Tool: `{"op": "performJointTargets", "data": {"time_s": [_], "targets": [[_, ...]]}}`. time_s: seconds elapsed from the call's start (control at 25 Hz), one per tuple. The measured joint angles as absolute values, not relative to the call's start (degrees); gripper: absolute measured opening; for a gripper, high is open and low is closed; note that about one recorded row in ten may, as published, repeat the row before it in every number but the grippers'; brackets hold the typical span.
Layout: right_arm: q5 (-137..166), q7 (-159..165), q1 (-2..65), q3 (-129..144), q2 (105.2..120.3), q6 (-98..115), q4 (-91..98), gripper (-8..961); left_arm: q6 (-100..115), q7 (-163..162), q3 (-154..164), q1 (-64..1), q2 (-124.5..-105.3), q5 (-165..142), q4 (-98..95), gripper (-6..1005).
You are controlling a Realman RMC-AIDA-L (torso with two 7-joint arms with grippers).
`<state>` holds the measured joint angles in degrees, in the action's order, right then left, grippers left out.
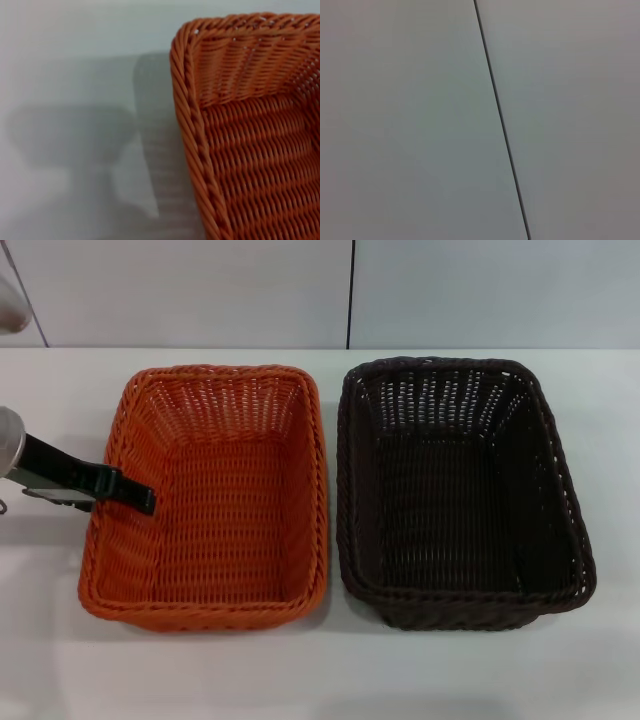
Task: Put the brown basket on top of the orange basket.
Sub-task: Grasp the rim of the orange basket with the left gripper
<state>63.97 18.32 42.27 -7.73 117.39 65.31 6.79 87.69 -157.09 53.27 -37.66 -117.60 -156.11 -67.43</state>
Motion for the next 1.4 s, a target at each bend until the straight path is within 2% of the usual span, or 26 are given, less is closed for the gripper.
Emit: {"op": "performJointTargets", "data": {"time_s": [0.48, 0.52, 0.72, 1.2, 1.4], "targets": [[63.98, 18.28, 41.86, -8.26, 117.19, 64.87, 6.84, 561, 86.86, -156.84, 53.89, -37.81, -117.44, -156.48, -67.51, 736], [63.98, 18.28, 41.87, -8.26, 117.18, 64.86, 6.84, 561, 86.88, -156.84, 53.89, -37.81, -117.47, -156.48, -67.51, 529], [63.98, 18.28, 41.9, -8.22, 117.07, 64.86, 6.86, 561, 86.83, -156.85, 54.18, -37.67, -117.59, -156.49, -67.39, 286], [63.98, 18.27, 41.93, -8.26, 116.98, 64.79, 6.84, 561, 86.74, -156.85, 54.25, -37.21, -117.26, -156.44, -69.15, 225], [63.98, 18.28, 42.04, -8.18, 116.89, 64.67, 6.76, 561, 89.57, -156.5, 53.78, -37.03, -115.28, -157.51, -76.62, 217]]}}
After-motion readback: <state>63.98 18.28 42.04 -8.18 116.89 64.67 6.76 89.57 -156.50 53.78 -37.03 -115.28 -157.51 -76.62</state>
